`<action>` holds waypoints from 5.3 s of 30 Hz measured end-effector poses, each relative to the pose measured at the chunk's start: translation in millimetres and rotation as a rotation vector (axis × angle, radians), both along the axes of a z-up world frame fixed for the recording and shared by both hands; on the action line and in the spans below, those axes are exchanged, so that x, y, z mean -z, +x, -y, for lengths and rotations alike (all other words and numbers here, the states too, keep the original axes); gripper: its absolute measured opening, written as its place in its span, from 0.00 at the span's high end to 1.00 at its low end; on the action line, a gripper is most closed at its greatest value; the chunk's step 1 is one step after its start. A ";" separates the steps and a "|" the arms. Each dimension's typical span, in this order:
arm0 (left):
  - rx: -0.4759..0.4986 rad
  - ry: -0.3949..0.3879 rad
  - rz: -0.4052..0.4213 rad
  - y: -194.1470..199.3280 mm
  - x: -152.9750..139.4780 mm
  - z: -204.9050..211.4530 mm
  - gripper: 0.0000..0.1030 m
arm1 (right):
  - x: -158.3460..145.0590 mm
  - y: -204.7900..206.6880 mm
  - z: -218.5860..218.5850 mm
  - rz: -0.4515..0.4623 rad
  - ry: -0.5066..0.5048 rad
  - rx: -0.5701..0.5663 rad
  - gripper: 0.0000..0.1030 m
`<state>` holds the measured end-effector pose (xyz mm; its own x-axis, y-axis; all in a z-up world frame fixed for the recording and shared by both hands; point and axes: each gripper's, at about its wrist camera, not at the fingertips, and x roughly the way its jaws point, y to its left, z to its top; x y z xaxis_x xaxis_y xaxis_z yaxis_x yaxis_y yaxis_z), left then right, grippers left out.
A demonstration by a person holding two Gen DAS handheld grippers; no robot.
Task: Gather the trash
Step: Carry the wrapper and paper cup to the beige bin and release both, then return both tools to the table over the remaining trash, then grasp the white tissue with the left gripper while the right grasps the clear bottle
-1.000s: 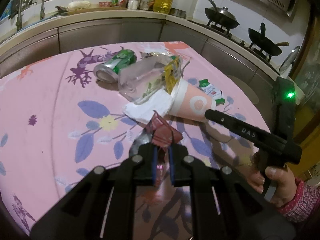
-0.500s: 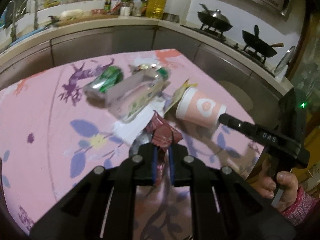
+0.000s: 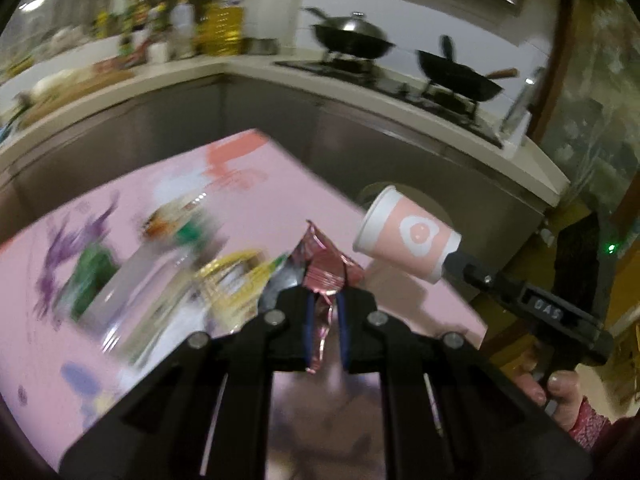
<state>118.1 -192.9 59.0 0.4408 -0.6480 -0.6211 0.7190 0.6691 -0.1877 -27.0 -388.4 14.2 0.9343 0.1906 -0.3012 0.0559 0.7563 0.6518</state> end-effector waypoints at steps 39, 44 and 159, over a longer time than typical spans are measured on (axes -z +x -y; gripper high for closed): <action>-0.037 0.028 -0.081 43.1 36.1 124.1 0.52 | 18.6 40.4 81.6 -0.225 -0.198 0.215 0.52; -0.101 0.020 -0.061 30.3 30.1 64.6 0.52 | 1.6 38.4 31.8 -0.222 -0.289 0.172 0.52; -0.359 0.223 -0.044 17.9 109.4 -131.4 0.37 | 49.9 84.9 -112.5 -0.355 -0.243 -0.146 0.50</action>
<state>136.0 -61.5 -50.4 0.5839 -0.3061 -0.7519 0.4275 0.9033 -0.0356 57.9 -275.9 -35.7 0.7334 0.1970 -0.6506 0.1250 0.9017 0.4140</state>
